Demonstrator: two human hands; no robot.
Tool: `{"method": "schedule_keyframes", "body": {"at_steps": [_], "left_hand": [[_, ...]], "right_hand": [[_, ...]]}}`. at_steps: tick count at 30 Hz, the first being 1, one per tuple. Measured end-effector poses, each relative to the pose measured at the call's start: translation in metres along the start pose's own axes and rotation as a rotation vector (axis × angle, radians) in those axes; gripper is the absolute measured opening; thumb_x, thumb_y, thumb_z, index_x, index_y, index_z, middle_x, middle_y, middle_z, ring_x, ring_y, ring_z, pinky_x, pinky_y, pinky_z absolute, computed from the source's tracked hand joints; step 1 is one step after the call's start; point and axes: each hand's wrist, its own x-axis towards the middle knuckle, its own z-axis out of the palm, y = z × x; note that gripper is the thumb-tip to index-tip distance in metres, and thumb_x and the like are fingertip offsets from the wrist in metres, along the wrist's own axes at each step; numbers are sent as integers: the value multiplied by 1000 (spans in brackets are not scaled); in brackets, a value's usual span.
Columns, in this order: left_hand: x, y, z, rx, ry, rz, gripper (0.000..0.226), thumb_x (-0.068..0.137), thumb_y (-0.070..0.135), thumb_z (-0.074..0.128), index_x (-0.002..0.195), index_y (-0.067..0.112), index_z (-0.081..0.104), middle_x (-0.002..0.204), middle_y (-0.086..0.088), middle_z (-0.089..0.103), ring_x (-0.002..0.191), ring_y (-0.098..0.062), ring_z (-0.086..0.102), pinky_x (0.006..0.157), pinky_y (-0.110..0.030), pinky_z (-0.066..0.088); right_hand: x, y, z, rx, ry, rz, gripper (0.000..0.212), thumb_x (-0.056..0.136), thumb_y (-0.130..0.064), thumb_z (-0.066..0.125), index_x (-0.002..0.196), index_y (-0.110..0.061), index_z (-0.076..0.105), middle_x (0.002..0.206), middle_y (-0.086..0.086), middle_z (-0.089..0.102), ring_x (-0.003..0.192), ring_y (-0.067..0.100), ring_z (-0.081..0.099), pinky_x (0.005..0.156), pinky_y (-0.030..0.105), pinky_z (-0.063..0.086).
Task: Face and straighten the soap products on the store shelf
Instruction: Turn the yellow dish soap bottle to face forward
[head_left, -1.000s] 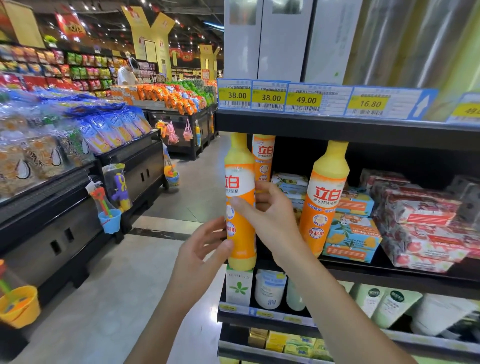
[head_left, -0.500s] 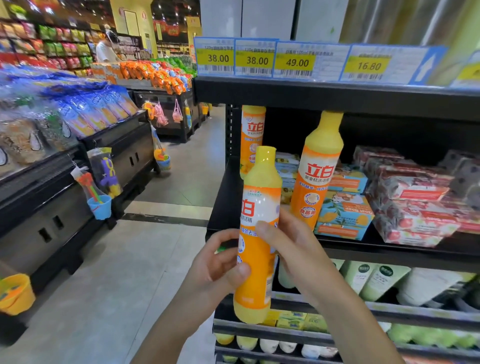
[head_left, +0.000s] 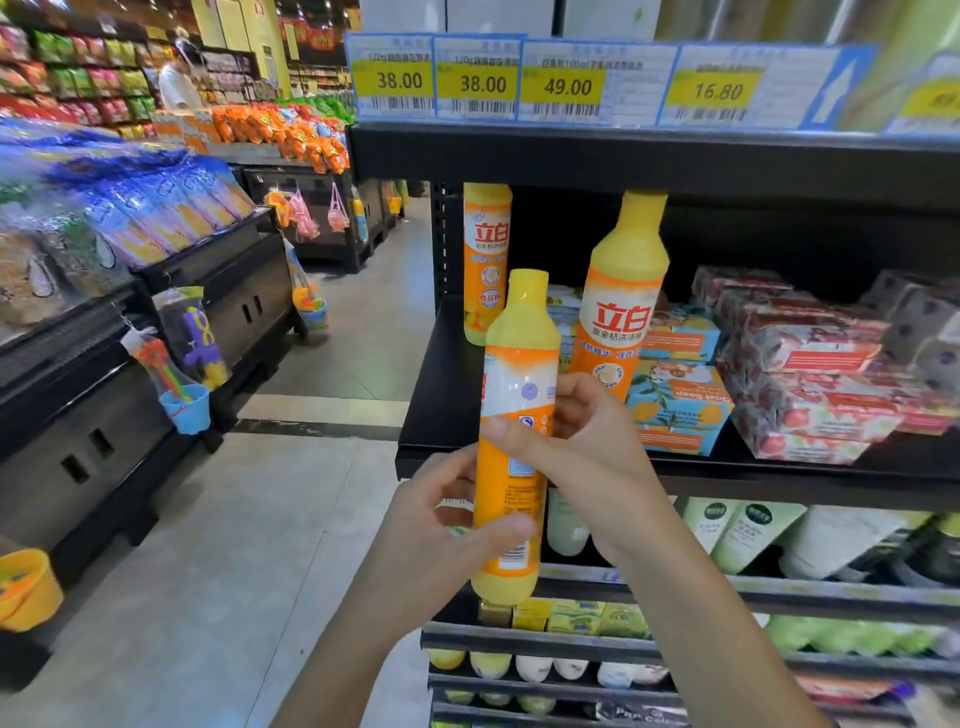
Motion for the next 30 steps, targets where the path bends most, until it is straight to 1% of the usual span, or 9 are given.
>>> {"method": "schedule_keyframes", "body": {"at_steps": [1,3,7,11,13,16,20,26,30], "left_hand": [[1,1,1,13,8,-1,56,59,66,77,113,58,63,112,21,69,107,-4,67,82,-29,60],[2,3,2,-5,25,3,61,59,62,79,116,51,62,110,22,71,105,-4,68,82,-29,59],[3,4,-1,-88,72,-7,70,56,53,86,120,34,61,106,10,76,102,-12,72,85,-33,61],[4,5,-5,-165,51,-44,71,59,49,86,121,23,64,108,1,77,103,-19,73,92,-45,59],[4,4,-5,-197,36,-55,71,61,49,85,124,23,64,111,0,77,106,-20,73,96,-49,57],[3,5,-2,-217,-1,-70,66,67,45,84,127,26,63,114,2,77,109,-18,73,95,-43,58],[3,4,-2,-252,-42,-81,54,78,31,79,129,23,63,115,-1,77,110,-20,72,89,-32,60],[0,9,-3,-188,-81,-19,56,83,48,69,134,27,63,121,6,74,115,-15,69,95,-35,58],[-1,15,-2,-55,-155,7,59,78,62,66,132,39,59,120,14,72,116,-9,67,93,-32,57]], "right_hand": [[1,1,1,-10,10,8,63,64,-35,94,116,-26,60,104,-7,75,96,6,72,80,30,61],[2,0,3,-25,15,20,65,64,-36,94,118,-28,58,105,-9,73,95,3,72,77,28,61],[1,1,0,12,-26,39,70,66,-44,89,125,-32,55,114,-9,72,103,5,70,86,31,60],[-4,1,-5,117,-126,62,50,84,-34,78,129,-32,59,116,-7,74,104,5,71,78,23,60],[-6,1,-7,165,-190,85,43,87,-33,73,128,-28,62,115,-7,75,106,7,72,80,24,59],[-6,4,-9,186,-212,115,40,89,-33,69,128,-23,65,115,-2,75,110,13,71,93,33,56],[-6,2,-14,166,-214,122,28,98,-18,63,125,-19,67,113,1,76,109,15,71,96,35,56],[-7,-2,-15,143,-174,64,35,88,-16,76,122,-18,68,110,0,78,103,14,74,81,26,59],[-6,-2,-11,130,-106,34,55,71,-23,87,123,-20,67,107,0,78,100,13,74,78,27,61]]}}
